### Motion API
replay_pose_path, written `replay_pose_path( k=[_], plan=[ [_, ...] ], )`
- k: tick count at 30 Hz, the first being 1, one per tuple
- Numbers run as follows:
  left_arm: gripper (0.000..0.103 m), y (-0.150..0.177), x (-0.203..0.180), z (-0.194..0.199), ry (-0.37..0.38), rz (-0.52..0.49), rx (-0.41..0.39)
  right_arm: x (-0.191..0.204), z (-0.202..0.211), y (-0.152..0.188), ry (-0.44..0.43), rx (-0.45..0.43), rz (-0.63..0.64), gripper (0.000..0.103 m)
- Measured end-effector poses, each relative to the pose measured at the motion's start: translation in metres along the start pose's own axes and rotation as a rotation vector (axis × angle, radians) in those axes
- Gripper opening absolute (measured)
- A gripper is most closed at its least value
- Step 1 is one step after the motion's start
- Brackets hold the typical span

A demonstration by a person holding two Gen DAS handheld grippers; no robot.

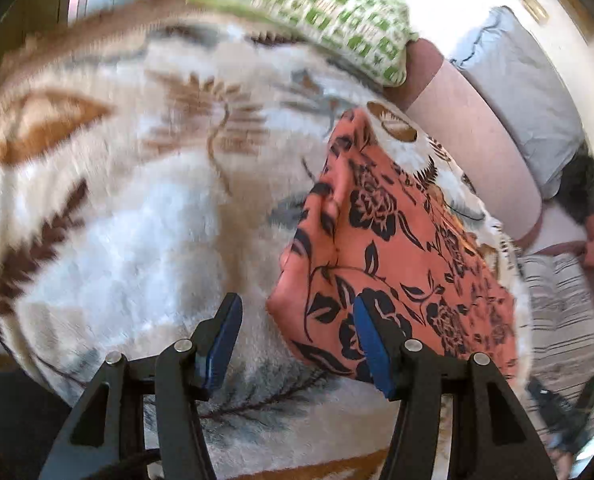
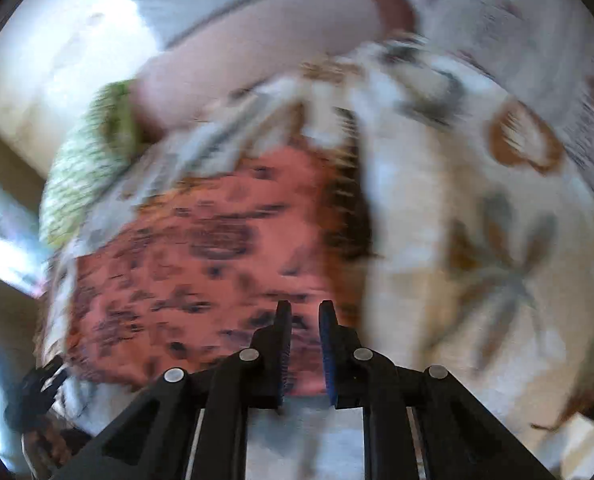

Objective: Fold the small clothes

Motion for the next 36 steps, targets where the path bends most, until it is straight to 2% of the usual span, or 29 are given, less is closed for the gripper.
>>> replay_pose_path(
  k=[3, 4, 5, 6, 7, 8, 9, 10, 11, 13, 14, 15, 17, 19, 21, 23, 25, 27, 29, 32, 33, 34, 35, 36],
  plan=[
    [0.058, -0.002, -0.003, -0.014, 0.063, 0.014, 0.041, 0.027, -0.026, 0.004, -0.136, 0.064, 0.053, 0.017],
    [0.046, -0.001, -0.003, -0.024, 0.075, 0.022, 0.079, 0.031, -0.043, 0.010, -0.144, 0.099, 0.048, 0.017],
    [0.027, 0.001, -0.001, -0.035, 0.048, 0.026, 0.130, 0.023, -0.055, 0.014, -0.141, 0.129, 0.035, 0.018],
    [0.012, 0.002, -0.001, -0.037, 0.030, 0.016, 0.151, 0.013, -0.076, 0.022, -0.140, 0.189, -0.006, 0.018],
    [0.011, 0.001, -0.005, -0.032, 0.030, 0.007, 0.144, 0.006, -0.084, 0.027, -0.199, 0.196, -0.054, 0.018],
    [0.011, -0.001, -0.015, -0.016, 0.010, -0.040, 0.084, 0.001, -0.080, 0.026, -0.257, 0.163, -0.089, 0.018],
    [0.011, -0.003, -0.032, 0.003, -0.040, -0.140, -0.007, -0.004, -0.078, 0.029, -0.293, 0.165, -0.114, 0.018],
    [0.011, -0.002, -0.042, 0.011, -0.065, -0.203, -0.052, -0.009, -0.078, 0.030, -0.320, 0.172, -0.128, 0.017],
    [0.011, 0.001, -0.044, 0.007, -0.081, -0.220, -0.047, -0.012, -0.078, 0.031, -0.332, 0.175, -0.124, 0.017],
    [0.012, 0.014, -0.014, -0.030, -0.078, -0.088, 0.118, -0.014, -0.079, 0.032, -0.331, 0.178, -0.113, 0.017],
    [0.014, 0.016, -0.001, -0.041, -0.029, -0.020, 0.149, -0.014, -0.079, 0.032, -0.319, 0.179, -0.104, 0.017],
    [0.016, 0.014, -0.001, -0.037, 0.003, -0.001, 0.140, -0.014, -0.077, 0.034, -0.311, 0.179, -0.096, 0.017],
    [0.023, 0.007, -0.007, -0.023, -0.028, -0.021, 0.117, -0.008, -0.080, 0.033, -0.295, 0.180, -0.077, 0.017],
    [0.048, -0.009, -0.020, -0.003, -0.073, -0.091, 0.041, -0.009, -0.080, 0.032, -0.295, 0.180, -0.067, 0.017],
    [0.057, -0.034, -0.025, 0.011, -0.112, -0.133, -0.040, -0.006, -0.080, 0.031, -0.296, 0.179, -0.066, 0.017],
    [0.057, -0.061, -0.027, 0.006, -0.122, -0.148, -0.036, 0.001, -0.082, 0.030, -0.287, 0.180, -0.059, 0.017],
    [0.056, -0.077, -0.029, -0.022, -0.106, -0.176, 0.068, 0.003, -0.082, 0.030, -0.280, 0.179, -0.048, 0.017],
    [0.051, -0.084, -0.028, -0.047, -0.131, -0.215, 0.145, 0.002, -0.082, 0.030, -0.283, 0.180, -0.046, 0.017],
    [0.051, -0.103, -0.036, -0.060, -0.152, -0.266, 0.143, 0.003, -0.082, 0.030, -0.289, 0.180, -0.047, 0.017],
    [0.051, -0.124, -0.052, -0.065, -0.139, -0.320, 0.136, 0.005, -0.082, 0.031, -0.288, 0.176, -0.039, 0.017],
    [0.034, -0.131, -0.059, -0.072, -0.150, -0.364, 0.146, 0.005, -0.082, 0.030, -0.288, 0.176, -0.037, 0.017],
    [0.005, -0.135, -0.064, -0.081, -0.162, -0.388, 0.171, 0.005, -0.083, 0.030, -0.287, 0.176, -0.035, 0.017],
    [0.005, -0.141, -0.064, -0.092, -0.175, -0.388, 0.216, 0.005, -0.084, 0.030, -0.286, 0.176, -0.034, 0.017],
    [0.004, -0.150, -0.067, -0.094, -0.171, -0.383, 0.207, 0.005, -0.083, 0.030, -0.284, 0.177, -0.032, 0.017]
  ],
)
Point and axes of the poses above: each gripper's, at about its wrist camera, not at the fingertips, and z roughly against the way its jaws point, x to its left, y to its underside, the point moved 9 cm from there along -z, roughly the way its jaws point, and after that the axes turned 13 degrees about x, right-handed, at the moved point
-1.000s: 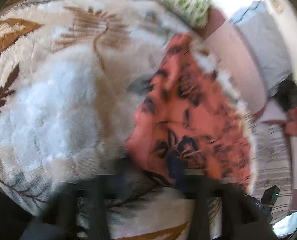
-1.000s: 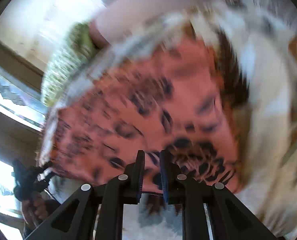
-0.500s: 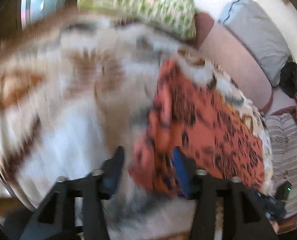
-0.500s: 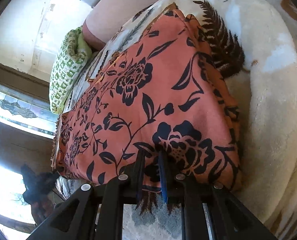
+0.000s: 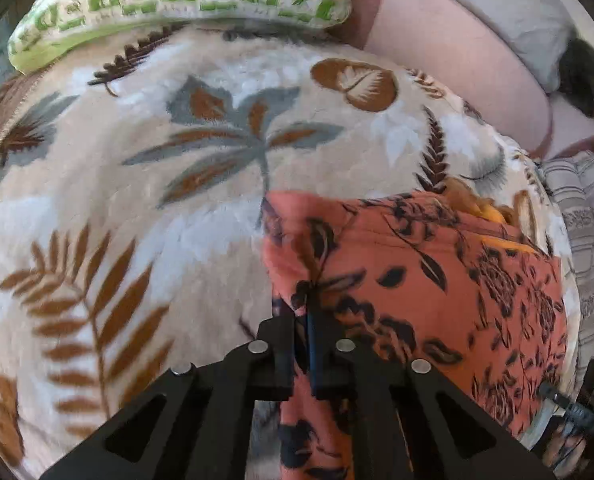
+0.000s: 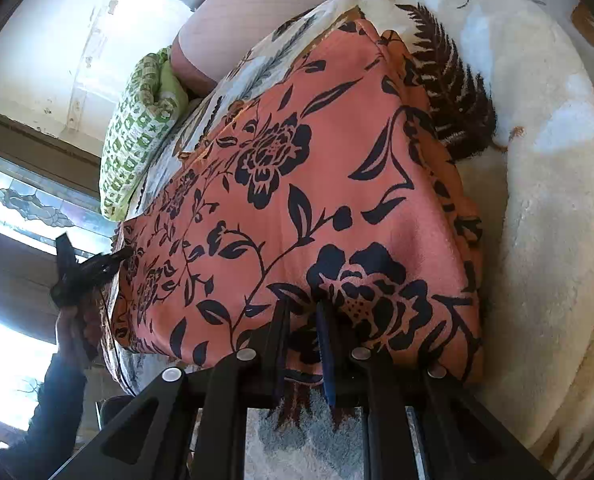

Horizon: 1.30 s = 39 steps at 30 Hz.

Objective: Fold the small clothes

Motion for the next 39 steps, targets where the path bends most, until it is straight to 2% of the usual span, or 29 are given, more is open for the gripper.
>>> replay_pose_path(
  k=[2, 4, 5, 6, 8, 10, 12, 14, 17, 18, 19, 20, 21, 23, 26, 30, 36, 39],
  plan=[
    [0.004, -0.012, -0.001, 0.009, 0.011, -0.008, -0.040, 0.000, -0.001, 0.001, 0.006, 0.000, 0.010, 0.017],
    [0.005, -0.019, -0.006, 0.019, 0.035, -0.061, -0.126, 0.001, 0.000, 0.002, 0.007, -0.003, 0.019, 0.017],
    [0.005, -0.019, 0.003, 0.005, -0.026, -0.057, -0.086, 0.001, -0.001, 0.003, 0.004, -0.005, 0.020, 0.017],
    [0.006, -0.017, 0.009, -0.005, -0.053, -0.049, -0.052, 0.001, -0.001, 0.003, 0.001, -0.004, 0.019, 0.017],
    [0.013, -0.012, 0.020, -0.013, -0.062, -0.017, -0.044, 0.001, -0.002, 0.003, -0.001, -0.001, 0.017, 0.017],
    [0.021, -0.004, 0.025, -0.003, -0.066, 0.029, -0.046, 0.001, -0.002, 0.003, 0.000, 0.001, 0.018, 0.017],
    [0.024, 0.002, 0.022, 0.010, -0.056, 0.025, -0.072, 0.000, -0.002, 0.003, -0.003, 0.000, 0.017, 0.017],
    [0.028, 0.015, 0.020, 0.016, -0.048, 0.004, -0.062, 0.000, -0.003, 0.003, -0.001, 0.000, 0.015, 0.017],
    [0.028, 0.044, 0.025, 0.016, -0.048, 0.012, -0.032, 0.002, -0.003, 0.003, 0.014, 0.000, 0.021, 0.017],
    [0.026, 0.053, 0.027, 0.007, -0.064, 0.016, 0.015, 0.002, -0.003, 0.003, 0.019, -0.001, 0.023, 0.017],
    [0.010, 0.064, 0.031, 0.002, -0.111, 0.019, 0.041, 0.003, -0.003, 0.003, 0.021, -0.002, 0.025, 0.017],
    [0.006, 0.068, 0.034, 0.002, -0.146, 0.029, 0.037, 0.003, -0.003, 0.003, 0.023, -0.002, 0.026, 0.017],
    [0.005, 0.073, 0.033, 0.006, -0.136, 0.041, 0.028, 0.003, -0.003, 0.003, 0.022, -0.002, 0.026, 0.017],
    [0.006, 0.088, 0.021, 0.017, -0.021, 0.043, -0.010, 0.003, -0.003, 0.003, 0.019, -0.002, 0.026, 0.017],
    [0.006, 0.107, 0.018, 0.005, -0.006, 0.038, 0.042, 0.003, -0.004, 0.002, 0.022, -0.002, 0.026, 0.017],
    [0.006, 0.115, 0.016, 0.014, 0.120, 0.097, -0.024, 0.004, -0.005, 0.003, 0.031, -0.005, 0.027, 0.017],
    [0.007, 0.136, 0.017, 0.027, 0.189, 0.128, -0.092, 0.005, -0.005, 0.003, 0.025, -0.005, 0.024, 0.017],
    [0.019, 0.135, 0.020, 0.035, 0.201, 0.138, -0.110, 0.005, -0.006, 0.003, 0.028, -0.004, 0.027, 0.017]
  ],
)
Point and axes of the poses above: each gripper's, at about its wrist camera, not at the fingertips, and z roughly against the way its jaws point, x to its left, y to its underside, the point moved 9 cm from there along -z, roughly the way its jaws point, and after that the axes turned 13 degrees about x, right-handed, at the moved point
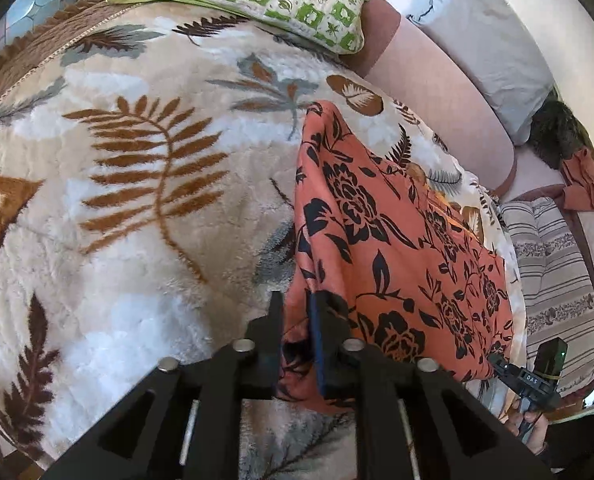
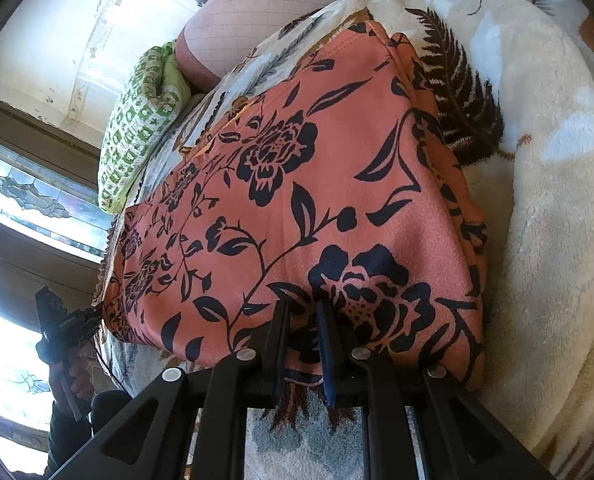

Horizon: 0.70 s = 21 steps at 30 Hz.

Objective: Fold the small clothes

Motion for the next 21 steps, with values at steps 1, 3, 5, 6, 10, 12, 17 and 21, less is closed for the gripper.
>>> replay_pose_path(
  k=[1, 3, 5, 6, 10, 12, 17, 21],
  plan=[
    [0.024, -0.002, -0.001, 0.001, -0.002, -0.004, -0.006, 0.000, 0.000, 0.000, -0.001, 0.000, 0.000, 0.017],
    [0.030, -0.002, -0.003, 0.005, 0.009, -0.008, -0.016, 0.000, 0.000, 0.000, -0.001, 0.000, -0.002, 0.017],
    [0.037, 0.000, -0.004, 0.008, 0.018, -0.005, -0.027, 0.000, 0.000, 0.000, -0.001, 0.000, -0.001, 0.017],
    [0.037, 0.000, -0.005, 0.008, 0.010, -0.007, -0.025, 0.000, 0.000, 0.000, -0.001, 0.000, -0.001, 0.017],
    [0.044, 0.005, -0.006, 0.022, 0.027, 0.001, -0.058, 0.000, 0.000, 0.000, -0.005, 0.002, -0.002, 0.017],
    [0.046, 0.008, -0.010, 0.029, 0.037, -0.013, -0.073, 0.000, 0.000, 0.000, -0.005, 0.002, -0.003, 0.017],
    [0.047, 0.012, -0.021, 0.028, 0.033, -0.045, -0.076, 0.000, 0.000, 0.001, -0.005, 0.002, -0.003, 0.017],
    [0.005, 0.020, -0.016, -0.004, -0.024, -0.038, 0.026, 0.001, 0.000, 0.001, -0.001, 0.004, -0.004, 0.017]
  ],
)
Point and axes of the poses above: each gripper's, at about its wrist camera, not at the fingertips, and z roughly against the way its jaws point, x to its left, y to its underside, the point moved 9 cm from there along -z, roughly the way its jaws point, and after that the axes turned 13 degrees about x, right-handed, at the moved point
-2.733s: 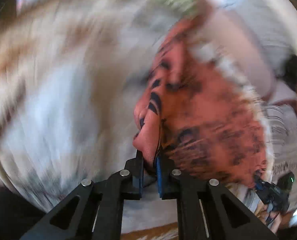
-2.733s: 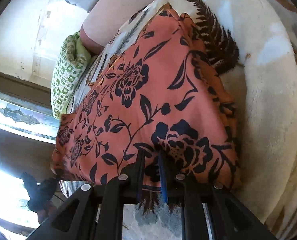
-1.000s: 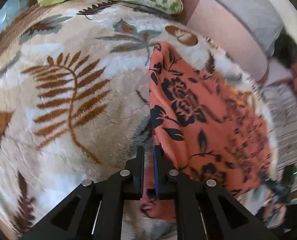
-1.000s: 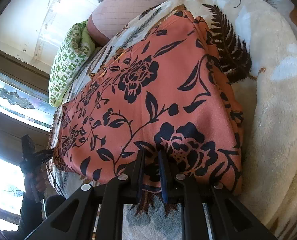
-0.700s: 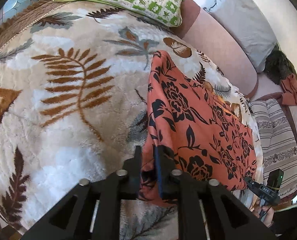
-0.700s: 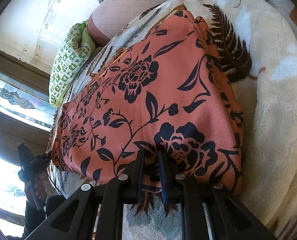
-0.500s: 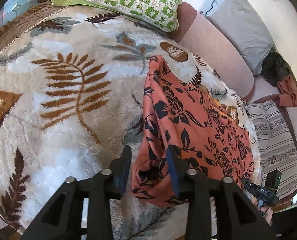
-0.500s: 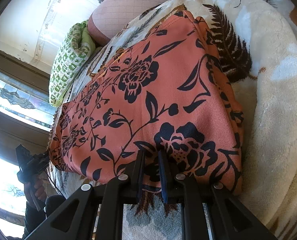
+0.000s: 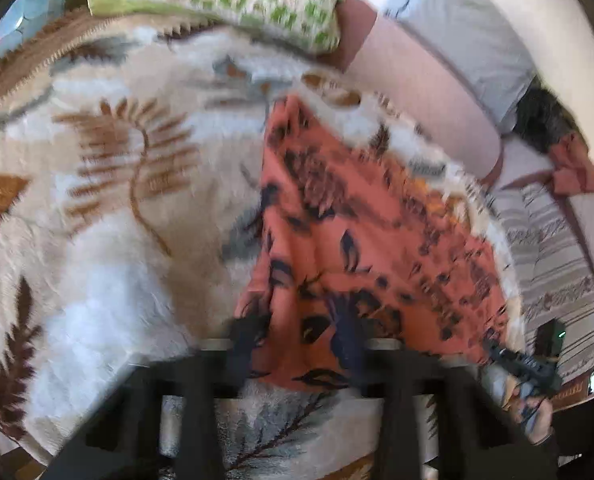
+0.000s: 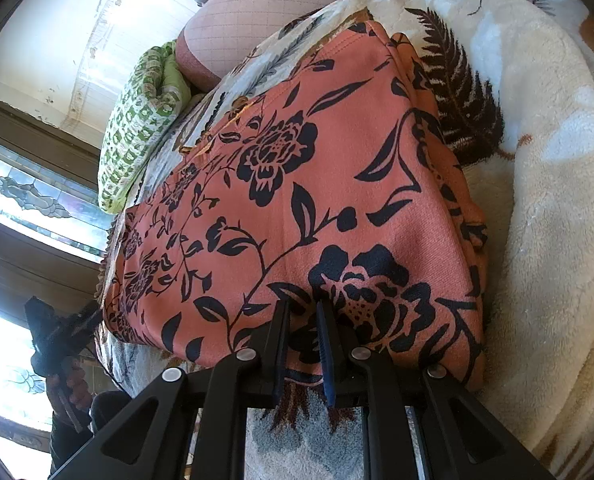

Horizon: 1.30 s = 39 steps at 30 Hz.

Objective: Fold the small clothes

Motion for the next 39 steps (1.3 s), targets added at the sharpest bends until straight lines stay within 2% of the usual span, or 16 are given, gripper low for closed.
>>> replay_pose_path(
  k=[3, 5, 8, 11, 14, 18, 22, 23, 25, 27, 28, 30, 33, 36, 37, 39],
  plan=[
    [0.005, 0.012, 0.011, -0.001, -0.012, 0.090, -0.001, 0.000, 0.000, 0.000, 0.002, 0.003, 0.000, 0.017],
    [0.005, 0.020, 0.010, 0.011, -0.007, 0.097, -0.063, 0.000, 0.000, 0.000, 0.000, 0.004, 0.001, 0.017],
    [0.005, 0.028, 0.025, -0.010, 0.005, 0.157, -0.002, -0.001, -0.001, -0.001, 0.005, 0.008, -0.004, 0.017],
    [0.005, 0.021, 0.015, 0.008, 0.009, 0.134, -0.029, 0.001, -0.001, -0.002, 0.008, 0.014, -0.012, 0.017],
    [0.006, 0.021, 0.010, 0.023, -0.039, 0.092, -0.046, 0.002, 0.001, -0.004, 0.015, 0.034, -0.017, 0.017],
    [0.028, 0.025, 0.009, 0.050, -0.078, 0.073, -0.126, 0.029, 0.019, -0.006, 0.104, 0.024, 0.068, 0.019],
    [0.032, 0.023, -0.008, 0.057, -0.082, 0.018, -0.166, 0.054, 0.036, -0.012, 0.105, -0.042, 0.126, 0.019],
    [0.034, 0.022, -0.013, 0.057, -0.082, 0.003, -0.175, 0.052, 0.034, -0.015, 0.108, -0.053, 0.117, 0.020],
    [0.048, 0.018, -0.027, 0.051, -0.092, -0.039, -0.187, 0.030, 0.017, -0.015, 0.129, -0.023, 0.057, 0.026],
    [0.051, 0.017, -0.027, 0.034, -0.150, -0.063, -0.155, 0.004, -0.005, -0.009, 0.096, 0.027, -0.030, 0.026],
    [0.051, 0.019, -0.019, 0.016, -0.214, -0.060, -0.097, 0.000, 0.000, -0.010, 0.023, -0.012, -0.075, 0.026],
    [0.052, 0.025, 0.001, -0.020, -0.298, -0.032, 0.035, 0.002, 0.011, -0.011, 0.010, -0.012, -0.112, 0.026],
    [0.054, 0.020, -0.005, -0.010, -0.318, -0.050, -0.013, 0.026, 0.031, -0.018, 0.047, -0.056, -0.020, 0.028],
    [0.054, 0.010, -0.021, 0.011, -0.292, -0.060, -0.089, 0.035, 0.040, -0.028, 0.025, -0.103, 0.005, 0.042],
    [0.054, 0.004, -0.028, 0.020, -0.283, -0.066, -0.120, 0.028, 0.035, -0.031, 0.038, -0.104, -0.010, 0.064],
    [0.054, -0.006, -0.041, 0.033, -0.255, -0.077, -0.167, 0.009, 0.017, -0.032, 0.056, -0.079, -0.069, 0.068]
  ],
)
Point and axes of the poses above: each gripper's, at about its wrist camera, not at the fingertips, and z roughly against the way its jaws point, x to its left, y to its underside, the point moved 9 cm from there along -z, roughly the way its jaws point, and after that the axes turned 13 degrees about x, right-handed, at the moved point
